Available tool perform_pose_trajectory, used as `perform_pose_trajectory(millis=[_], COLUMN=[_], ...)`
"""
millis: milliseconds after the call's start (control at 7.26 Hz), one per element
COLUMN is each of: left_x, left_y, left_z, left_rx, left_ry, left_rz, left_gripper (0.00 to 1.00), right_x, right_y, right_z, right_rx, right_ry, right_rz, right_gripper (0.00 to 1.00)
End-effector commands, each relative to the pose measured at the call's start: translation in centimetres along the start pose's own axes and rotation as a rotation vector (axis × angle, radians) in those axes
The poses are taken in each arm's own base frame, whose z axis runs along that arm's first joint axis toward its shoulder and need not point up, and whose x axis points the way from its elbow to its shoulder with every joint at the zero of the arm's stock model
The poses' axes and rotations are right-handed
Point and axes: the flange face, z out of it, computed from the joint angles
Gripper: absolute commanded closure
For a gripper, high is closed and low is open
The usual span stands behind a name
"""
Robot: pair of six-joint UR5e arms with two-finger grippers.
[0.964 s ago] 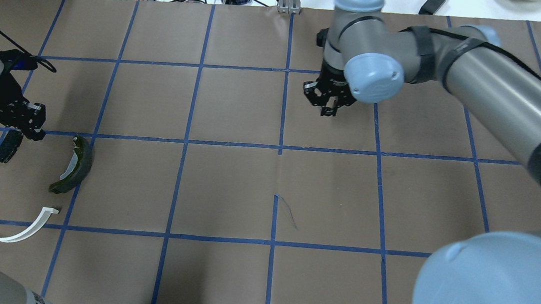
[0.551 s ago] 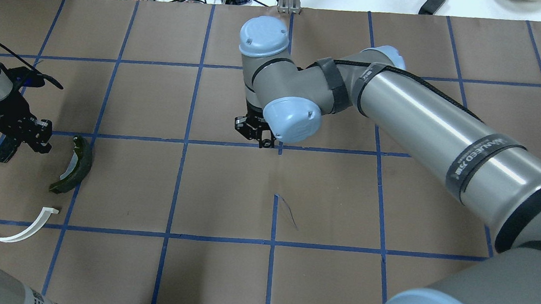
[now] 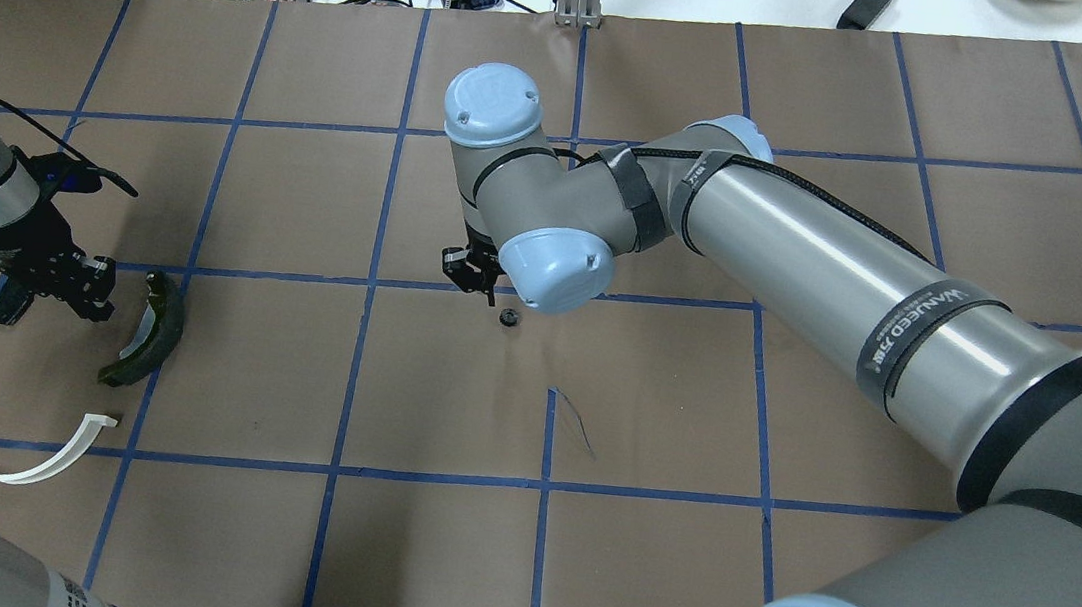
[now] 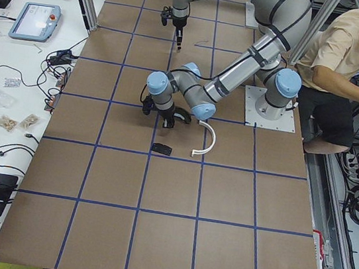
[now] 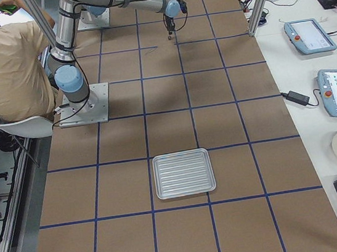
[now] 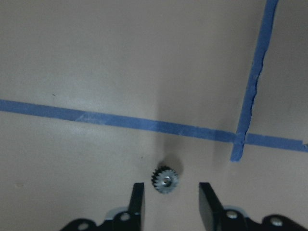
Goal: Place bearing gear from tray to pile
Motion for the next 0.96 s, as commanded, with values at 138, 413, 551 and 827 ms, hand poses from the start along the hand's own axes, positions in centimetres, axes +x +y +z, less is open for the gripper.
perform_pose_trajectory(millis=[138, 413, 551, 827], left_x=[0.1, 0.7, 2.5, 13.4], left_y=[0.2, -1.1, -2.2, -4.7], left_z=[-1.2, -5.4, -10.1, -17.4], left_rx=[0.008, 0.056, 0.051, 0.047], left_ry=[-0.013, -0.039, -0.043, -0.042], left_rz=[0.000, 0.015, 0.024, -0.024], left_gripper=[0.00, 0.00, 0.00, 0.00], right_x=[14.7, 26.1, 27.3, 26.5], right_y=[-3.5, -1.1, 1.2, 4.4], right_z=[-10.1, -19.2, -22.6, -25.1], right_rx=[0.050, 0.062, 0.057, 0.059], right_ry=[-0.003, -0.010, 0.000, -0.012], right_rz=[0.034, 0.109, 0.146, 0.152], right_gripper=[0.00, 0.00, 0.00, 0.00])
